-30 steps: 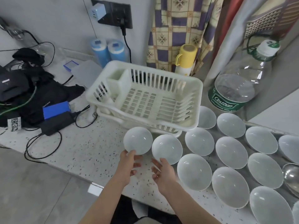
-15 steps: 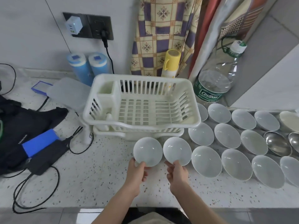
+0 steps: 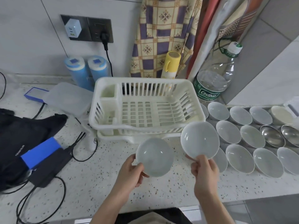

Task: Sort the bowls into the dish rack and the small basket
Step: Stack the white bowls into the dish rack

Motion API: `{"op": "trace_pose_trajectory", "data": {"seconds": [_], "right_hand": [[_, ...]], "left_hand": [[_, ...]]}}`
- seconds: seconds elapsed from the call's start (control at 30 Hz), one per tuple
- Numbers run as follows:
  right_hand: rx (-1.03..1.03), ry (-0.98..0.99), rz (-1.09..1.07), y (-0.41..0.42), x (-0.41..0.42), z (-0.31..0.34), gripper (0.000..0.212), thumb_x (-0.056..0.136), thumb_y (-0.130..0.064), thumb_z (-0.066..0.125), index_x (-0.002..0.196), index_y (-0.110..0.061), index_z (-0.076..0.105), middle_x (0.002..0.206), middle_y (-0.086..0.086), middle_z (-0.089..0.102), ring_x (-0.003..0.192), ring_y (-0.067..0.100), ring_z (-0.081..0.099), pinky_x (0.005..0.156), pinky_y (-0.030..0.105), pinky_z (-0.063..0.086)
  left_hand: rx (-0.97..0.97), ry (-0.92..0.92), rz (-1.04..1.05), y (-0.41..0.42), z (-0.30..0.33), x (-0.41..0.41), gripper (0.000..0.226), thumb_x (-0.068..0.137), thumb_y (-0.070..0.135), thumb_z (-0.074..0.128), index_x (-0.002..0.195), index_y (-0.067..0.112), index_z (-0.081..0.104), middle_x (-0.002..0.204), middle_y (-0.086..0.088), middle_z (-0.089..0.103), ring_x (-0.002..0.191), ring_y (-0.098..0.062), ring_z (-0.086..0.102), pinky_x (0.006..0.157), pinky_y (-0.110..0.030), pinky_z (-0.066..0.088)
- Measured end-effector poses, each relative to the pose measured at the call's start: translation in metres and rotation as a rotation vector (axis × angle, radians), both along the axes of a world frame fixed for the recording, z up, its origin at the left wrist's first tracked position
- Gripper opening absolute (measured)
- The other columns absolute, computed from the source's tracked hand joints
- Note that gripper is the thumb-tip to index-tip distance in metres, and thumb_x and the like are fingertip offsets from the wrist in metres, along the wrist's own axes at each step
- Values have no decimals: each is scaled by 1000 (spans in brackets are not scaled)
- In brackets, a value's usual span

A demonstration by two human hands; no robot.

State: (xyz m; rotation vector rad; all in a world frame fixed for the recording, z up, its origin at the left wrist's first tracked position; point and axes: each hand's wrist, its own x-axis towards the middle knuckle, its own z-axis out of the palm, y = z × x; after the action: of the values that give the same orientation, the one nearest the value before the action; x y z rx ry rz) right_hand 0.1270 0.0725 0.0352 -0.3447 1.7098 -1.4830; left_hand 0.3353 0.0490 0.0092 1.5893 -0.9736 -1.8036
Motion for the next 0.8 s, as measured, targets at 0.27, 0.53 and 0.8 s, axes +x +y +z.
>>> {"op": "trace_pose_trajectory", "data": {"seconds": [0.27, 0.53, 0.8], "right_hand": [[-4, 168, 310, -107, -5, 56, 13, 85, -9, 47, 83, -3, 59, 71, 14, 74, 40, 9, 33, 37, 16, 28], [241, 356, 647, -206, 8, 49, 18, 81, -14, 53, 77, -1, 64, 60, 13, 72, 33, 8, 28, 33, 18, 23], [402, 88, 672, -254, 43, -2, 18, 84, -11, 49, 85, 1, 63, 67, 16, 73, 33, 8, 31, 37, 15, 23]], "left_hand": [[-136, 142, 134, -34, 42, 28, 34, 88, 3, 46, 110, 21, 63, 67, -15, 70, 44, -13, 40, 42, -20, 33], [-256, 189, 300, -109, 54, 58, 31, 75, 14, 53, 104, 7, 61, 71, -17, 71, 42, -10, 40, 39, -20, 33], [-367, 135, 451, -198, 56, 46, 31, 86, 7, 44, 112, 5, 61, 64, -9, 69, 41, -7, 42, 37, -19, 31]]}}
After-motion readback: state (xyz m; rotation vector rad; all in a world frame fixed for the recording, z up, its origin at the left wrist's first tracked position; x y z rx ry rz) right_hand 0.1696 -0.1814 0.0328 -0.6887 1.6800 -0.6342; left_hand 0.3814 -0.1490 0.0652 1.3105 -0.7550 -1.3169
